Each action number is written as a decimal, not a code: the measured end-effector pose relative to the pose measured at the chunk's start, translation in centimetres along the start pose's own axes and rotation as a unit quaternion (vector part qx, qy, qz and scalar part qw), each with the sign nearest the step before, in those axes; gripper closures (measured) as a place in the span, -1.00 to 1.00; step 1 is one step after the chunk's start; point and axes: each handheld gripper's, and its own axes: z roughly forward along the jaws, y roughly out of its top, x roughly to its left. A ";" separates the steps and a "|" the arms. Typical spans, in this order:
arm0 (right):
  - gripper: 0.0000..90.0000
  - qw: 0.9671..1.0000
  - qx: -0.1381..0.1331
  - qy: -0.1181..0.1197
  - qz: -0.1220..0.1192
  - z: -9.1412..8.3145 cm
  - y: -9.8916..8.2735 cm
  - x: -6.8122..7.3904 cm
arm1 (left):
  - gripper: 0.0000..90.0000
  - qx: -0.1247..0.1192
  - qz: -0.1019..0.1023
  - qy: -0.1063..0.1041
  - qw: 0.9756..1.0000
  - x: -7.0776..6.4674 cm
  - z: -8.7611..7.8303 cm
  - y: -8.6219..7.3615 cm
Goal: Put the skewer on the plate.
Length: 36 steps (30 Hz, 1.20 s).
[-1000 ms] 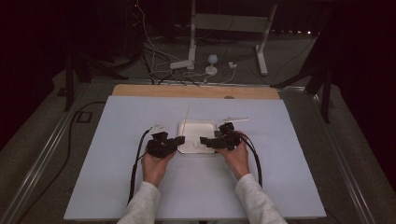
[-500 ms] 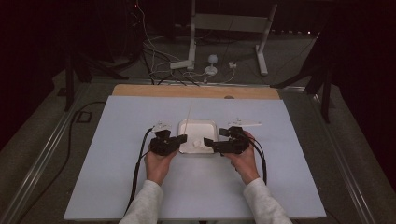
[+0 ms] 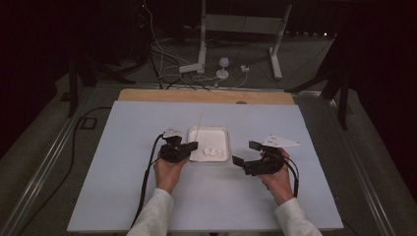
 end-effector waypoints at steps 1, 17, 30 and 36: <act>-0.92 1.000 -0.002 -0.003 -0.002 -0.4 -0.2 -0.1 | 0.99 0.001 0.000 0.000 1.000 0.0 0.1 0.0; -0.92 0.999 -0.021 -0.034 -0.002 -5.1 -1.7 -0.9 | 0.98 0.035 -0.016 0.034 0.999 0.1 1.8 -0.4; -0.92 0.999 -0.024 -0.048 -0.005 -5.9 -2.0 -1.0 | 0.98 0.063 -0.046 0.059 0.995 0.5 3.2 -0.9; -0.91 0.998 -0.025 -0.052 -0.011 -6.1 -1.9 -0.9 | 0.96 0.071 -0.060 0.063 0.994 0.5 3.7 -1.2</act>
